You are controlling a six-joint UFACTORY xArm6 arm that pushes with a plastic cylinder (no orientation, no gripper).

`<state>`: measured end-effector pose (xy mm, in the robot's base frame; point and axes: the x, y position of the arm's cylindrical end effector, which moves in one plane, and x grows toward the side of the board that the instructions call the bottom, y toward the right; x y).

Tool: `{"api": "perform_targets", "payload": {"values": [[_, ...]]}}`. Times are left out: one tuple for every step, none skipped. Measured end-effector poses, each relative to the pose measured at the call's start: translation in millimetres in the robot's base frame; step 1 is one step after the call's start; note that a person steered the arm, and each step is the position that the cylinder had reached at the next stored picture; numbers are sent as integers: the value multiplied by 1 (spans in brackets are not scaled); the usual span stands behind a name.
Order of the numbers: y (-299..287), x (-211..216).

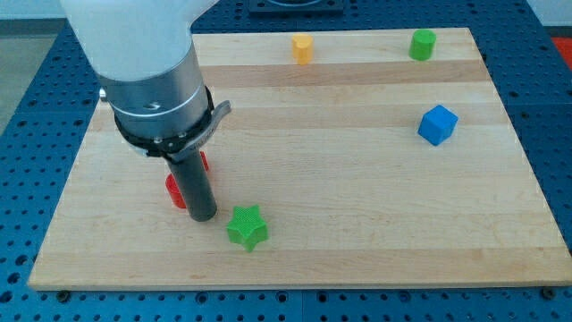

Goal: Push the green star towards the bottom center of the board

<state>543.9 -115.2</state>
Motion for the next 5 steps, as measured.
{"api": "perform_targets", "payload": {"values": [[13,16],[34,31],[57,34],[69,34],[69,34]]}}
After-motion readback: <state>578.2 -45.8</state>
